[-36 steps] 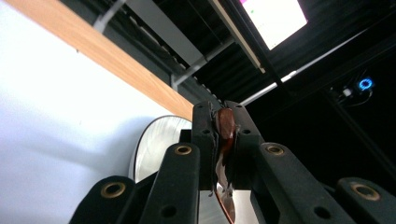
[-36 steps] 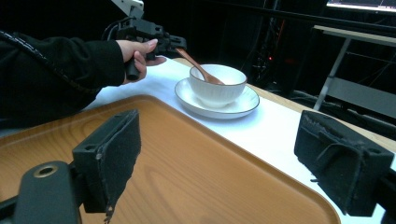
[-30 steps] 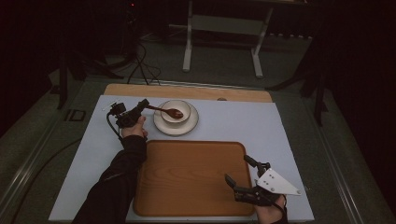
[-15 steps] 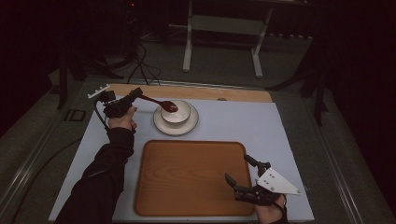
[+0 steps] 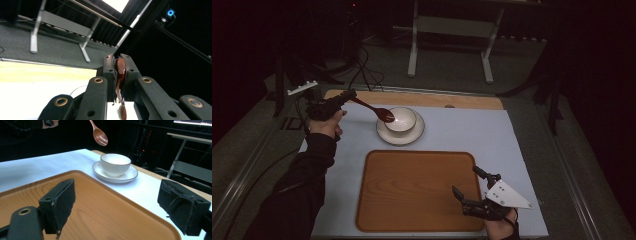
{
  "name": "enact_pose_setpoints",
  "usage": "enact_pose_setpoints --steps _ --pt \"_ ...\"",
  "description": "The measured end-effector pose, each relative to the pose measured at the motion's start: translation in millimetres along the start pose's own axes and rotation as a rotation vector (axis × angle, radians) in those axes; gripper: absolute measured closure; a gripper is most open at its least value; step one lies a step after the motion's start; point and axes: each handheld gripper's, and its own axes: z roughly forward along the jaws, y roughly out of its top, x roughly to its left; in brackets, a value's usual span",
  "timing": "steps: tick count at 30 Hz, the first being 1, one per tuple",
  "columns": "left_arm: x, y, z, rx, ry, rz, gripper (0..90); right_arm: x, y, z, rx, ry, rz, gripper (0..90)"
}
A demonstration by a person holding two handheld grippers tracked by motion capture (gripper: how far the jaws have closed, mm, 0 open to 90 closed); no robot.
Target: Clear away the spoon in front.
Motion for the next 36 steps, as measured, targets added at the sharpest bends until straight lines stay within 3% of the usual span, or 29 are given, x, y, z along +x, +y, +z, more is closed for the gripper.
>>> enact_pose_setpoints --steps 14,22,36 --pt "-11.5 14.6 -19.1 0.092 -0.071 0.105 84.0 -0.1 0.4 -0.4 -0.003 -0.003 0.002 14.5" --pt "-13.9 14.1 -29.9 0.164 -0.142 0.180 84.0 -0.6 0.2 -0.3 -0.002 -0.005 0.004 14.5" --pt "-24.3 8.1 -37.0 0.278 -0.268 0.272 83.9 -0.1 -0.1 0.7 0.003 -0.007 0.000 14.5"
